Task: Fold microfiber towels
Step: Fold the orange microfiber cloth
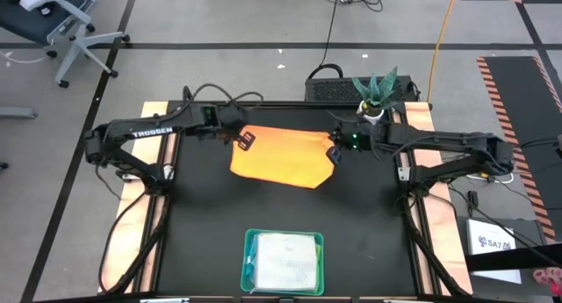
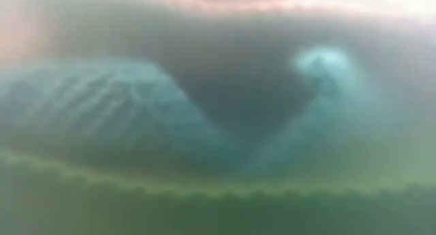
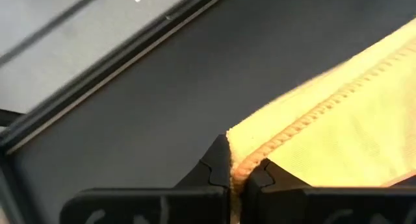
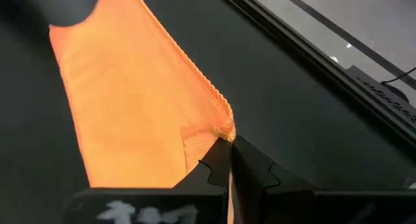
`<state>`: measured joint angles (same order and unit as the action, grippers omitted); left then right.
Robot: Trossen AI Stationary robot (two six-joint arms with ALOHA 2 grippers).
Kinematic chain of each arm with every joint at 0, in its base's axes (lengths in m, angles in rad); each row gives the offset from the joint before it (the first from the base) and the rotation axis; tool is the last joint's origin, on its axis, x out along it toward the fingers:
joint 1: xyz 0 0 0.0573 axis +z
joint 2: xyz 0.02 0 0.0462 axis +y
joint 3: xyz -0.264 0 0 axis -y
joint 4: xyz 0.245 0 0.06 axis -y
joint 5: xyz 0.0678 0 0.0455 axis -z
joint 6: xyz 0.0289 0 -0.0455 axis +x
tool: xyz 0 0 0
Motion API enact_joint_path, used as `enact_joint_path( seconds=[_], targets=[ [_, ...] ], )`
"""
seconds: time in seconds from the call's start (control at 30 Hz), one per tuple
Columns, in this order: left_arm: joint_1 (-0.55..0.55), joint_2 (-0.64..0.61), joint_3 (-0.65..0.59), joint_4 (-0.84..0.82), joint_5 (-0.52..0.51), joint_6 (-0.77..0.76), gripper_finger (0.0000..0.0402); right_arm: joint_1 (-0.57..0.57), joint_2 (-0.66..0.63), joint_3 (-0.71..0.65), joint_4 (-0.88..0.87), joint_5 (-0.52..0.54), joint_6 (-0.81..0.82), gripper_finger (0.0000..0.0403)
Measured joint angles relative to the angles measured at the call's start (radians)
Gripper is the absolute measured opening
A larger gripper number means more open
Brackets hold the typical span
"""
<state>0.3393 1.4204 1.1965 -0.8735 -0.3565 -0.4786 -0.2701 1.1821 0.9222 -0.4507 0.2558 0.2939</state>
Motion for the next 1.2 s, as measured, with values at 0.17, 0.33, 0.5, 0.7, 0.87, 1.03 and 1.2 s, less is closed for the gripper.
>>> enact_joint_path(
  seconds=[0.17,0.33,0.5,0.7,0.87,1.03,1.2],
  targets=[
    [0.066,0.0,-0.094,0.102,0.072,0.055,0.0002,-0.05,0.052,0.0,0.044,-0.051,0.0,0.0],
    [0.123,0.0,-0.183,0.212,0.08,0.078,0.0009,-0.085,0.1,0.0,0.049,-0.051,-0.001,0.0],
    [0.16,0.0,-0.253,0.361,0.075,0.134,0.0022,-0.116,0.153,0.0,0.075,-0.046,-0.05,0.0],
    [0.197,0.0,-0.283,0.469,0.068,0.22,0.0026,-0.137,0.205,0.0,0.122,-0.046,-0.115,0.0021],
    [0.237,0.0,-0.284,0.525,0.067,0.303,0.0026,-0.156,0.223,0.0,0.122,-0.028,-0.168,0.0065],
    [0.28,0.017,-0.284,0.583,0.065,0.324,0.0026,-0.173,0.222,-0.001,0.13,0.055,-0.186,0.0107],
    [0.308,0.045,-0.284,0.609,0.067,0.327,0.0026,-0.174,0.214,-0.001,0.145,-0.064,-0.137,0.0124]
  ],
)
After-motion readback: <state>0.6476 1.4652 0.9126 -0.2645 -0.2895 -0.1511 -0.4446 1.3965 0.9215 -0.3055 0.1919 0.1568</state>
